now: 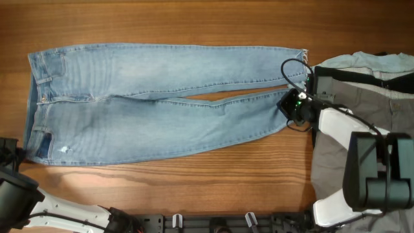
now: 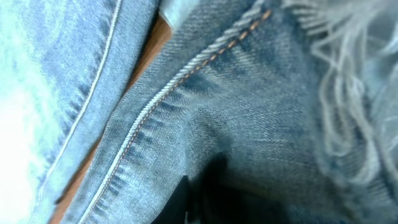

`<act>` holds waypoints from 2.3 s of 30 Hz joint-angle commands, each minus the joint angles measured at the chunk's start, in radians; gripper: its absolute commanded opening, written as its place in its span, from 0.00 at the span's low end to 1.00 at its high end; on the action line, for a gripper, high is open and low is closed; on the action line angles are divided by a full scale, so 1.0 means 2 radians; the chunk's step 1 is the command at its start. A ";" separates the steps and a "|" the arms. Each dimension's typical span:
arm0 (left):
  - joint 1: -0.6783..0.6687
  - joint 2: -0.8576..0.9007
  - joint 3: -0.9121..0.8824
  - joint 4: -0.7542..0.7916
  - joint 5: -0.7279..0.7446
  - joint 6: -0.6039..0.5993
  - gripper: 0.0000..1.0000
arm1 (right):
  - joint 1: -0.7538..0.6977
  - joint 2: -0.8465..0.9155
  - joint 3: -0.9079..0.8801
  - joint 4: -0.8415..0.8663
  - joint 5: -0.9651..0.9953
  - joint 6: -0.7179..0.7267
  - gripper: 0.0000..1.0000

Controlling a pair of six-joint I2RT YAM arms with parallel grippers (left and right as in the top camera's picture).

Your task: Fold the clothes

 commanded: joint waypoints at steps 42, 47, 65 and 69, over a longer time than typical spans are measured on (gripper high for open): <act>0.001 0.022 -0.010 0.011 0.023 0.001 0.04 | -0.094 -0.109 -0.073 -0.166 0.038 -0.124 0.29; 0.001 -0.004 -0.007 -0.010 0.023 0.001 0.04 | -0.094 -0.144 -0.048 -0.225 0.079 -0.126 0.04; -0.026 -0.372 0.003 -0.051 -0.176 -0.095 0.04 | -0.093 -0.246 0.284 -0.445 0.070 -0.084 0.04; -0.039 -0.294 0.003 -0.032 -0.176 -0.095 0.04 | -0.060 -0.091 0.284 -0.308 -0.009 -0.086 0.04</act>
